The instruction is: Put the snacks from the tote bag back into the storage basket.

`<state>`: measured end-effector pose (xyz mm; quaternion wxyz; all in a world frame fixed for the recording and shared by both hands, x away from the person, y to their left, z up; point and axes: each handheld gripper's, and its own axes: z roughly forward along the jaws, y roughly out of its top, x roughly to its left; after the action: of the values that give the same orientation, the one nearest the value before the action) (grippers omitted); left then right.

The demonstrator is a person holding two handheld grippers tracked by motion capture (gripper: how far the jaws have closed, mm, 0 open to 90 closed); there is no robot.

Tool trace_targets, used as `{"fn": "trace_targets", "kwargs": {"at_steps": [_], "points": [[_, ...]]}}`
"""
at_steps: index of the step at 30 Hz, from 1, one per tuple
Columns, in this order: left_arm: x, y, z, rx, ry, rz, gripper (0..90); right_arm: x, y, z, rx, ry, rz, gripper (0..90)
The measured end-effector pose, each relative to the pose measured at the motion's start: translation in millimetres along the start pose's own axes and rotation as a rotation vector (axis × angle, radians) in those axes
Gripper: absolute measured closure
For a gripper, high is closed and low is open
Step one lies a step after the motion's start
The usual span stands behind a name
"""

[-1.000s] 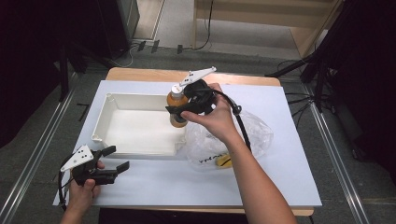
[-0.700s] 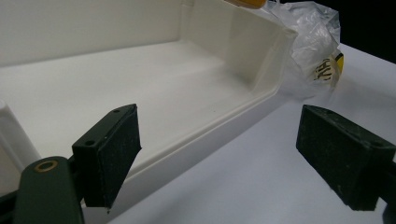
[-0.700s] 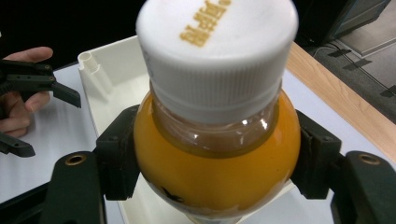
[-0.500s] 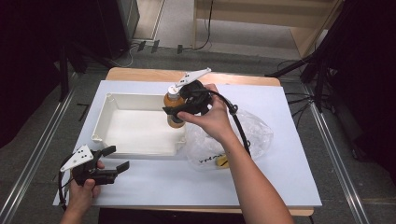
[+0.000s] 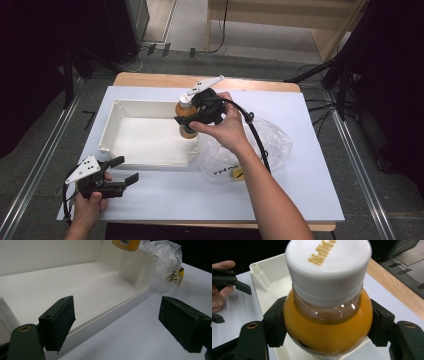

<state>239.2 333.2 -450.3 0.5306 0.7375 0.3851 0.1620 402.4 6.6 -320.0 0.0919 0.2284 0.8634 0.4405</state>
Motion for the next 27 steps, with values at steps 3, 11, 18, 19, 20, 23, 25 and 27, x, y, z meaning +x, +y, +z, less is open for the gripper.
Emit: {"fn": "trace_targets", "kwargs": {"at_steps": [3,11,18,19,20,23,25,27], "points": [[0.1,-0.1,0.0,-0.003,-0.001,0.000,14.2,-0.8,-1.1,1.1,0.002,-0.002,0.005,30.8],[-0.7,-0.1,-0.2,-0.005,-0.006,0.006,14.2,0.2,-6.5,7.3,0.015,0.007,0.004,30.7],[-0.7,-0.2,0.1,-0.004,-0.006,0.009,14.2,-1.5,-11.8,11.8,0.017,0.005,0.011,30.7],[-0.8,-0.2,0.0,-0.005,-0.007,0.009,14.2,-1.7,-12.7,12.4,0.016,0.008,0.012,30.7],[-1.0,-0.3,-0.1,-0.006,-0.011,0.011,14.2,-1.7,-12.7,12.4,0.016,0.008,0.012,30.7],[-1.1,-0.2,-0.1,-0.003,-0.011,0.013,14.2,-1.7,-14.4,13.9,0.018,0.003,0.012,30.7],[-1.1,-0.2,-0.3,-0.003,-0.012,0.014,14.2,-1.6,-16.4,15.7,0.020,0.002,0.018,30.7],[-1.3,-0.3,-0.3,-0.003,-0.011,0.016,14.2,-1.8,-18.8,18.0,0.022,0.002,0.019,30.7]]}}
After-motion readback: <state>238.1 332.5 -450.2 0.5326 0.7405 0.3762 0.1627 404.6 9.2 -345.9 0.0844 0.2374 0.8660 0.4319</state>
